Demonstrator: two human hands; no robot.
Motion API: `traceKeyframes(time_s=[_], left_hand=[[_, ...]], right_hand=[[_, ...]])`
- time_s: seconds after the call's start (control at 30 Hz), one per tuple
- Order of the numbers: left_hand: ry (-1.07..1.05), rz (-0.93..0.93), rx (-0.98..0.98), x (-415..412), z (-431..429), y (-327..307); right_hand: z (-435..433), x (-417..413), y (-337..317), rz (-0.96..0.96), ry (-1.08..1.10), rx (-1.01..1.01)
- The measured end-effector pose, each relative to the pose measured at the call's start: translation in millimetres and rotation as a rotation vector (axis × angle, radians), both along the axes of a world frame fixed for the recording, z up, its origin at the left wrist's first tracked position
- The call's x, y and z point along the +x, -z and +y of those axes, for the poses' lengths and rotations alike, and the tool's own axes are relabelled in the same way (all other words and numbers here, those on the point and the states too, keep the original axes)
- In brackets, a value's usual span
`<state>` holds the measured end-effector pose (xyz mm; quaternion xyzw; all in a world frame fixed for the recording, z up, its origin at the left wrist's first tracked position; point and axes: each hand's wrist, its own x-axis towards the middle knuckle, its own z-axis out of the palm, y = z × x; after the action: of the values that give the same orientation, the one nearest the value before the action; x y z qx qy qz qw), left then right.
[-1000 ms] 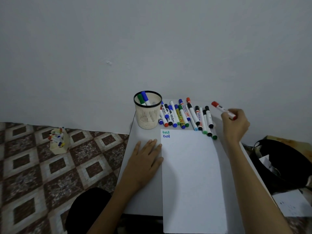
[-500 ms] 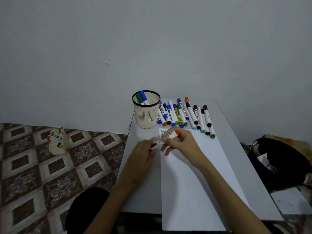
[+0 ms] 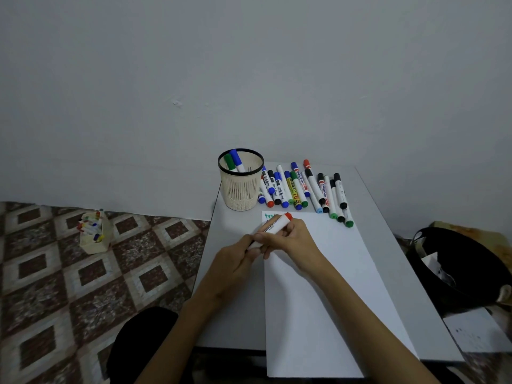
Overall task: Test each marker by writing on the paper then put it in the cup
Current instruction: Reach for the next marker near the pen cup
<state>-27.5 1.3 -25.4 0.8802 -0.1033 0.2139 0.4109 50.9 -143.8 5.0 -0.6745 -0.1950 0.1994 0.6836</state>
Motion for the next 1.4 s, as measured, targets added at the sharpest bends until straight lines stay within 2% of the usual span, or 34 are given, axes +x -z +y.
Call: traceKeyframes(time_s=[0.5, 0.63, 0.73, 0.83, 0.93, 1.13, 1.4], left_hand=[[-0.05, -0.042, 0.005, 3, 3, 0], [-0.068, -0.017, 0.042, 2, 1, -1], [-0.107, 0.019, 0.1, 1, 1, 1], [-0.106, -0.001, 0.239, 4, 2, 5], [-0.065, 0.014, 0.412, 6, 1, 12], [-0.067, 0.062, 0.45, 7, 2, 13], [-0.072, 0.108, 0.442, 8, 2, 14]], right_hand=[[-3, 4, 0, 0.028, -0.056, 0.096], [-8, 5, -14, -0.011, -0.084, 0.017], [-9, 11, -19, 0.009, -0.025, 0.209], [-16, 33, -20, 0.13, 0.2, 0.487], [-19, 49, -10, 0.182, 0.293, 0.537], [-9, 62, 9, 0.158, 0.201, 0.427], [16, 58, 11, -0.066, 0.313, 0.126]])
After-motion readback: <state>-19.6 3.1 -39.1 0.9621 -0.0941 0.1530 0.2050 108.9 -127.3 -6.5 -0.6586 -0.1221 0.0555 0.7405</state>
